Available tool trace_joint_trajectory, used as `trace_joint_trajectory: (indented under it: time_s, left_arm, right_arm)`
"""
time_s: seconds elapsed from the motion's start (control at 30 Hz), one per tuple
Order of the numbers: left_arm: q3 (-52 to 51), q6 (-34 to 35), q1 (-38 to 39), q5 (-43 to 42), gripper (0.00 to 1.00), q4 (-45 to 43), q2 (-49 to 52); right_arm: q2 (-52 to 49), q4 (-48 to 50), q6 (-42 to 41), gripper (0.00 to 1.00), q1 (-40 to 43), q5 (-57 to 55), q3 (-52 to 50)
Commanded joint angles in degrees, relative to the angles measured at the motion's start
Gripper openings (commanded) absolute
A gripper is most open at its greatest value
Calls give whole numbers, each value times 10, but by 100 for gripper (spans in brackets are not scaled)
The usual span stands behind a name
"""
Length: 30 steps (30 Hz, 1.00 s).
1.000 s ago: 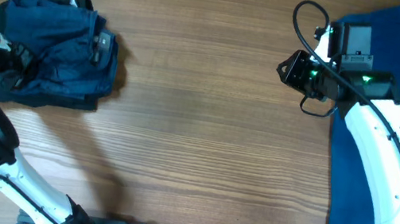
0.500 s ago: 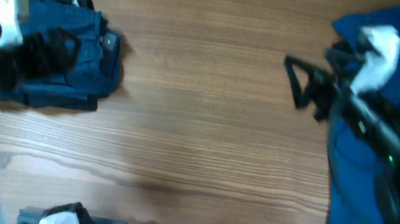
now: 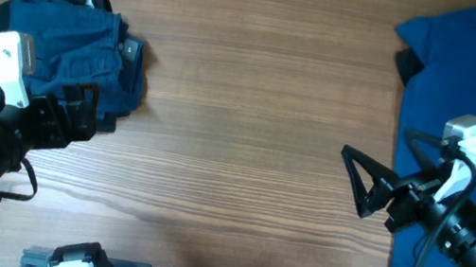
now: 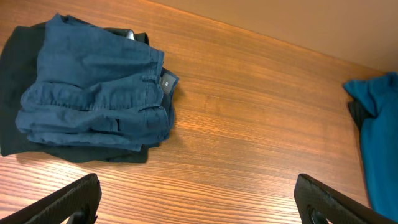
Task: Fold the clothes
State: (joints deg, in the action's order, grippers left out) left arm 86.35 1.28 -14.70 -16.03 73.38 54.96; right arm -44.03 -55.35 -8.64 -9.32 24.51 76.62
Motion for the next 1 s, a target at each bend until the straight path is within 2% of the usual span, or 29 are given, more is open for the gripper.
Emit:
trace_joint_trajectory:
  time_s: [0.0,0.17,0.37,0.47,0.6,0.73,0.8,0.97]
  left_arm:
    - [-4,-9,3,7,100,0,-1]
    - [-4,-9,3,7,100,0,-1]
    - [-4,-9,3,7,100,0,-1]
    - [-4,-9,3,7,100,0,-1]
    - [-4,-9,3,7,100,0,-1]
    - [-4,-9,3,7,100,0,-1]
    - [-4,-9,3,7,100,0,-1]
    - [-4,-9,3,7,100,0,-1]
  right_arm:
    - [-5,-21,9,100,-2,8,2]
    - [-5,-62,11,100,-2,7,2]
    - [-3,26,14,99,-2,-130,-3]
    - [14,35,14,99,-2,-186,-6]
    - [57,49,16,99,8,-207,-51]
    - [132,135,38,99,44,-207,-181]
    - [209,194,35,99,61,-202,-313]
    - [307,232,35,100,73,-202,-469]
